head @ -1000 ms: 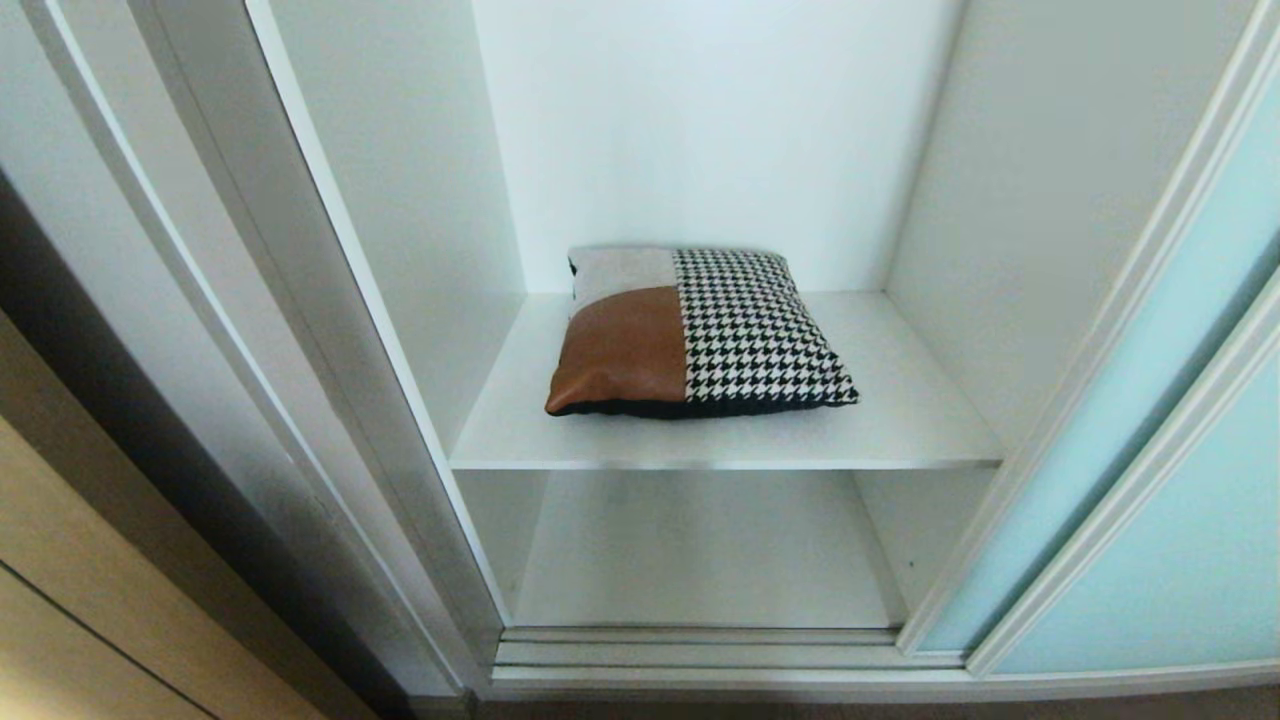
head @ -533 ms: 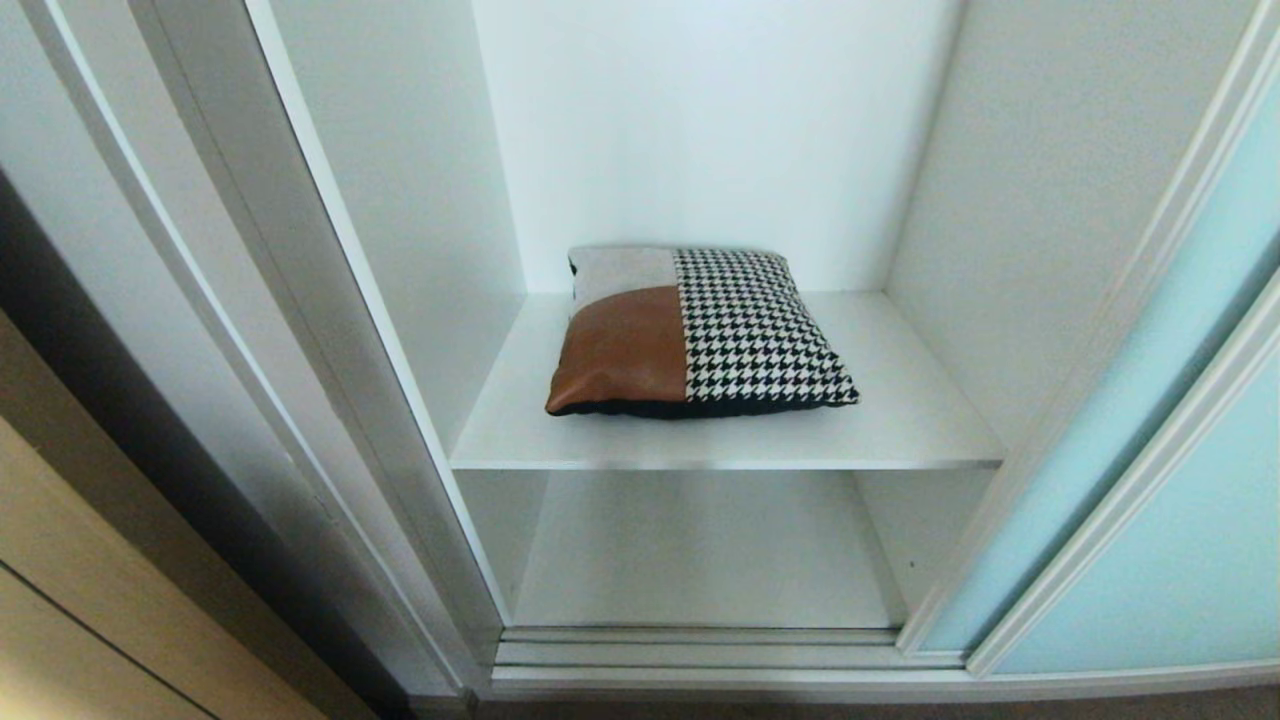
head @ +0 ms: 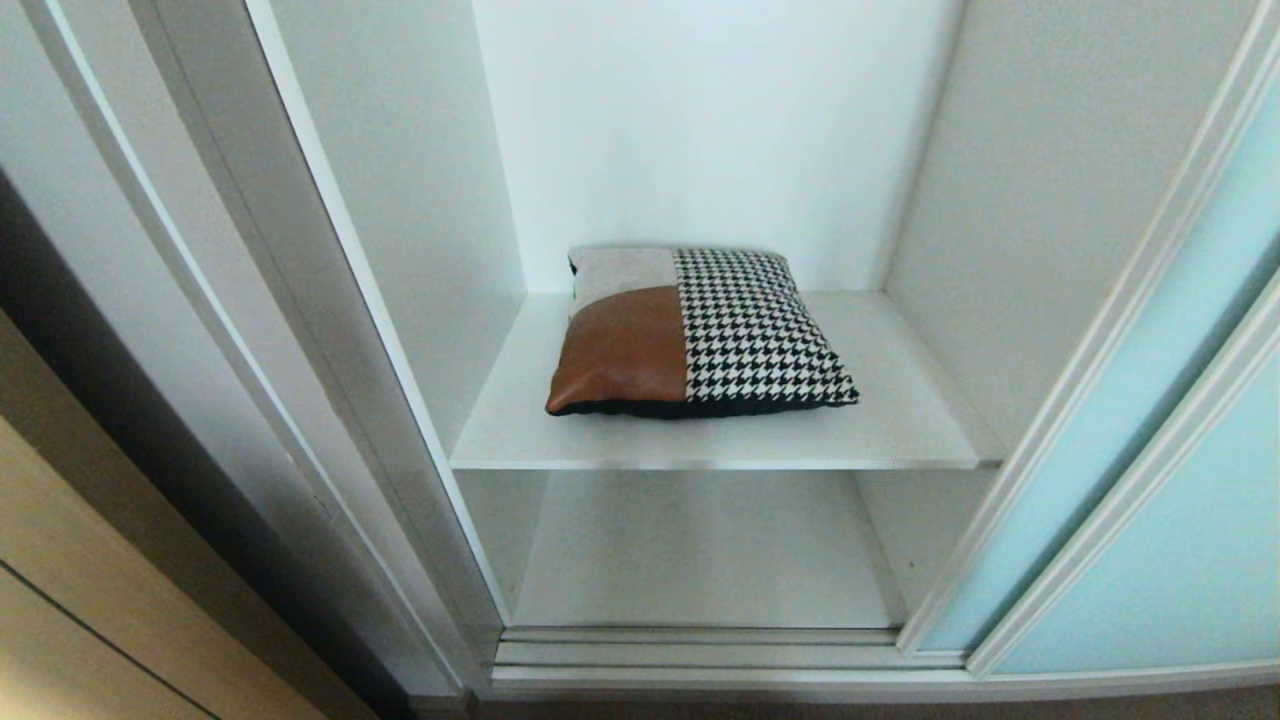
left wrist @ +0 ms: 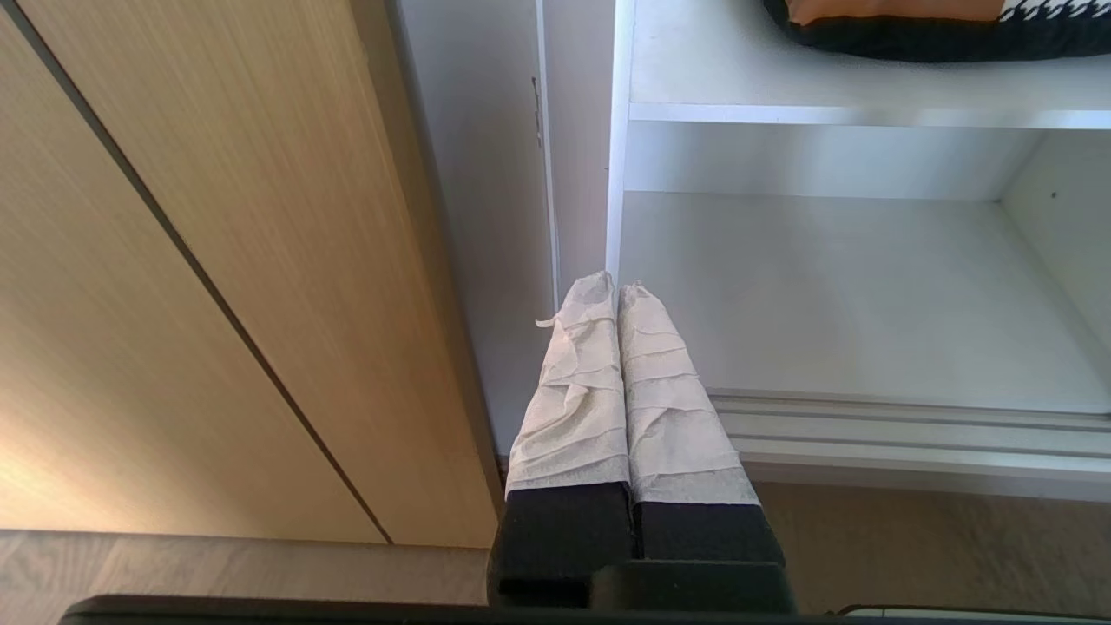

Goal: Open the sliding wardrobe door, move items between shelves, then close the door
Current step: Close the door

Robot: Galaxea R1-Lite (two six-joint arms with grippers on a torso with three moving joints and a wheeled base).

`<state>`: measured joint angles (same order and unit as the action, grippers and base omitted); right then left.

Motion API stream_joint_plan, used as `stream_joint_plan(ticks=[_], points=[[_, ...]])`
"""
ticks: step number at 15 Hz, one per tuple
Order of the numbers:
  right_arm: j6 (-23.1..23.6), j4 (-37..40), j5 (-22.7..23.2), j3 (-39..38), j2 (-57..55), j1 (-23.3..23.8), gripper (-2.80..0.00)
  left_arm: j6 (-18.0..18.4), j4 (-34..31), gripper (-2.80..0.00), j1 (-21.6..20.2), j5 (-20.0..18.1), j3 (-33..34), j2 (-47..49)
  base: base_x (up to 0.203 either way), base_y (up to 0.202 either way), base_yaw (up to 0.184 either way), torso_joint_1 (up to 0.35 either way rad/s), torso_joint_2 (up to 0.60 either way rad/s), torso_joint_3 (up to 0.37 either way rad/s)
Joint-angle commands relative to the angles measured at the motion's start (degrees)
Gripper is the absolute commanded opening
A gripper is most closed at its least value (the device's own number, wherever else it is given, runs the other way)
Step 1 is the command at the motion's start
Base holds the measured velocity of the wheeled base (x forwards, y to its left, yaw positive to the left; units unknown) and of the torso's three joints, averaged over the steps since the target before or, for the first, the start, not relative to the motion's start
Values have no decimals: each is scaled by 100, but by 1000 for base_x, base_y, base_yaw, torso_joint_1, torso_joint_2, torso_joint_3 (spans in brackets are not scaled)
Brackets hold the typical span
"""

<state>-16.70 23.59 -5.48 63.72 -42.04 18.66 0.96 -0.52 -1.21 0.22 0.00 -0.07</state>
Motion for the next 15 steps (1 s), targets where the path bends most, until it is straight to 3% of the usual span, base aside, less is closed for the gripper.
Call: stream_joint_plan(ticks=[1,8,11,15], points=[[69,9,1201,100,-527,1123,-280,3,0,-280,-2,4,9,16,0,0,0,0,0,0],[148,-503,4791,-136,-1723,3595,-280,1,0,-280,-2,4,9,16,0,0,0,0,0,0],[159,-1195,5729,-187,-2252,4392,-280,1,0,-280,-2,4,9,16,0,0,0,0,0,0],[107,-1295,6336,15,-2706,4656,-280,1,0,-280,-2,4,9,16,0,0,0,0,0,0]])
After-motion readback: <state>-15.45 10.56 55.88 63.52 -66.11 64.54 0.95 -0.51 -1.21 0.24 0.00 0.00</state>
